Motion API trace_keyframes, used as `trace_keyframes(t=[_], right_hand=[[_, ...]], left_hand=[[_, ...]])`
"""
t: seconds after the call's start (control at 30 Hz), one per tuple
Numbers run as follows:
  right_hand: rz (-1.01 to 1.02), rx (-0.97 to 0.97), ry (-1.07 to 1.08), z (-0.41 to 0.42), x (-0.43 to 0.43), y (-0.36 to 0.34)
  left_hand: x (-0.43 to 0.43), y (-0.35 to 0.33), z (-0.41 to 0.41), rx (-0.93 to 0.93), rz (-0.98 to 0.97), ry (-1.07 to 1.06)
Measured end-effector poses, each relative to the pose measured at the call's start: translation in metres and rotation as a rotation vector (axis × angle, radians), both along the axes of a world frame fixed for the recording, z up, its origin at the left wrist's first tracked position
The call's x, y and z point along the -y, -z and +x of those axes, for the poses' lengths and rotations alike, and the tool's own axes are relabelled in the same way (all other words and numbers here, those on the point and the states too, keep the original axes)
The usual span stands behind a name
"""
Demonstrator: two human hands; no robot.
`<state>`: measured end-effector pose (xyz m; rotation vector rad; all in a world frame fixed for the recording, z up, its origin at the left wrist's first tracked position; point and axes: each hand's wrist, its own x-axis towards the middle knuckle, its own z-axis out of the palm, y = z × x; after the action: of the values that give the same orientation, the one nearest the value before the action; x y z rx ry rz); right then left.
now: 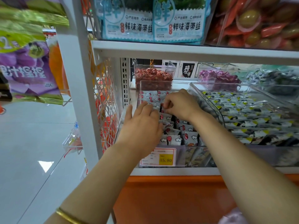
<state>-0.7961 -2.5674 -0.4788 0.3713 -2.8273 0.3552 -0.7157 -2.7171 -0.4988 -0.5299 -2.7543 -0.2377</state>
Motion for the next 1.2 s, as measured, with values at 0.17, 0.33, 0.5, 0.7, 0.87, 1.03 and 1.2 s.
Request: trace_keyframes(t=[0.17, 0.33, 0.5, 0.7, 0.87, 1.03, 1.2], right_hand=[[-0.184, -0.033, -0.031, -0.002, -0.001, 0.005], [-0.485, -0.263, 0.002, 0.005, -0.007, -0.002], [-0.716, -0.506, 0.066, 0.035, -0.020, -0.003], [-0.908, -0.594, 0.117, 0.067, -0.033, -0.018], [-1.387, -0.237, 0.128, 0.089, -0.034, -0.011], [-1.654, 0.105, 0.066, 0.106, -0.042, -0.003], [-1.807, 0.283, -0.007, 0.107, -0.049, -0.004]], left_hand=[[0.000, -0.001, 0.003, -0.032, 0.053, -0.014], [0.001, -0.002, 0.008, -0.117, 0.175, 0.004], [0.004, -0.008, 0.012, -0.240, 0.400, 0.027], [-0.017, -0.016, 0.016, -0.026, 0.719, 0.075], [-0.029, -0.019, 0.014, 0.261, 1.022, 0.077], [-0.024, -0.024, 0.007, 0.488, 1.434, 0.083], [-0.018, -0.030, 0.007, 0.740, 1.815, 0.113]])
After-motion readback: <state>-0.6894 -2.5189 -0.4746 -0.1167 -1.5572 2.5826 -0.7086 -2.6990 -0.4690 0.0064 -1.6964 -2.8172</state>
